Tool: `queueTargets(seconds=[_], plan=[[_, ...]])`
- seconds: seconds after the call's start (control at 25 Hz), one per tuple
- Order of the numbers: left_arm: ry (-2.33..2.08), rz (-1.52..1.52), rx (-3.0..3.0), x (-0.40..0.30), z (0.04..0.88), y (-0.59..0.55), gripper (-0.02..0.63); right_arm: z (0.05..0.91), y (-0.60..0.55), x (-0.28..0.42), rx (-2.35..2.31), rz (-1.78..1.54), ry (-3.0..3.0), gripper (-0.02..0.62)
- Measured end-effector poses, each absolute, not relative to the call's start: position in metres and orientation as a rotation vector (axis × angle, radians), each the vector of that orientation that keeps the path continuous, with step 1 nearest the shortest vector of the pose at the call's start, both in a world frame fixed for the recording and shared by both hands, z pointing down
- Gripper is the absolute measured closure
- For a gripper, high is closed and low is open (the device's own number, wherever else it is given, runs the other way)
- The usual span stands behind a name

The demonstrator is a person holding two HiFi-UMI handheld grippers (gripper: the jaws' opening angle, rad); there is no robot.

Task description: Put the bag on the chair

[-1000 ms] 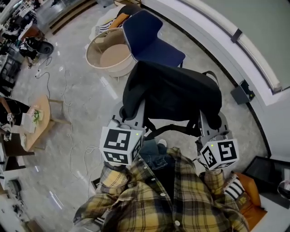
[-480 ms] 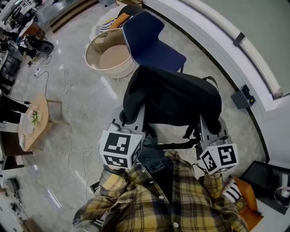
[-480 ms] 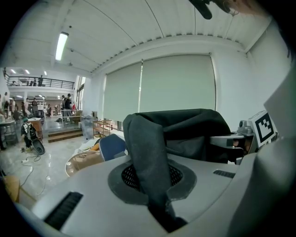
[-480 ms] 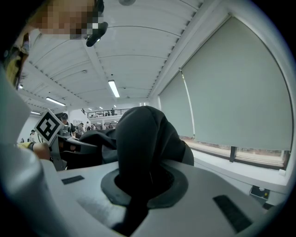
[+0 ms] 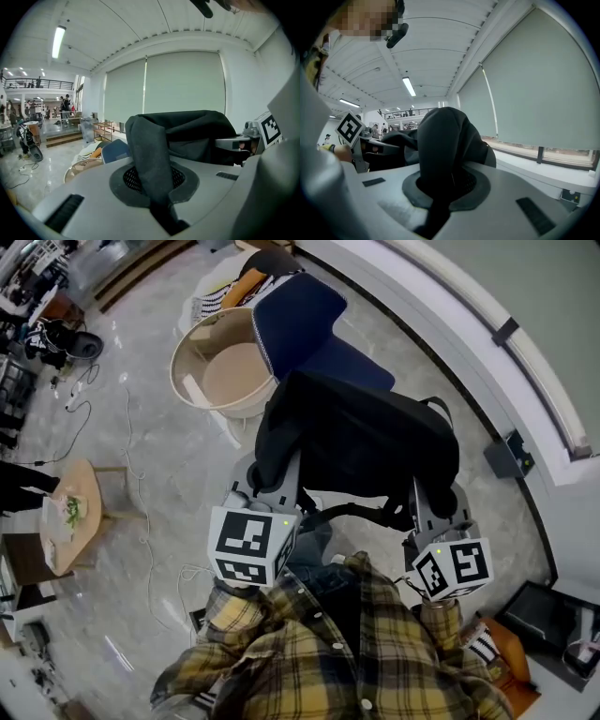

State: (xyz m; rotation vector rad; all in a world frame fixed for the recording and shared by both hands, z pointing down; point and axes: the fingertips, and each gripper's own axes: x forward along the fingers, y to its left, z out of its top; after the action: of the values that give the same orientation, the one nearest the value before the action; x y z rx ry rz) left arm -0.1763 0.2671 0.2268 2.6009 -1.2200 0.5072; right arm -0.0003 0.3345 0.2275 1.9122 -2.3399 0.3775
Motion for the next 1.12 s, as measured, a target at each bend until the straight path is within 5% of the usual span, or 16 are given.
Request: queueTargets(seconds=[1.12], plan=[[-1.016,0.550,2.657,-0.152,0.257,0.098,0.566,0.254,0.183,0.022,2.076,0.450,-2.147,0.568]])
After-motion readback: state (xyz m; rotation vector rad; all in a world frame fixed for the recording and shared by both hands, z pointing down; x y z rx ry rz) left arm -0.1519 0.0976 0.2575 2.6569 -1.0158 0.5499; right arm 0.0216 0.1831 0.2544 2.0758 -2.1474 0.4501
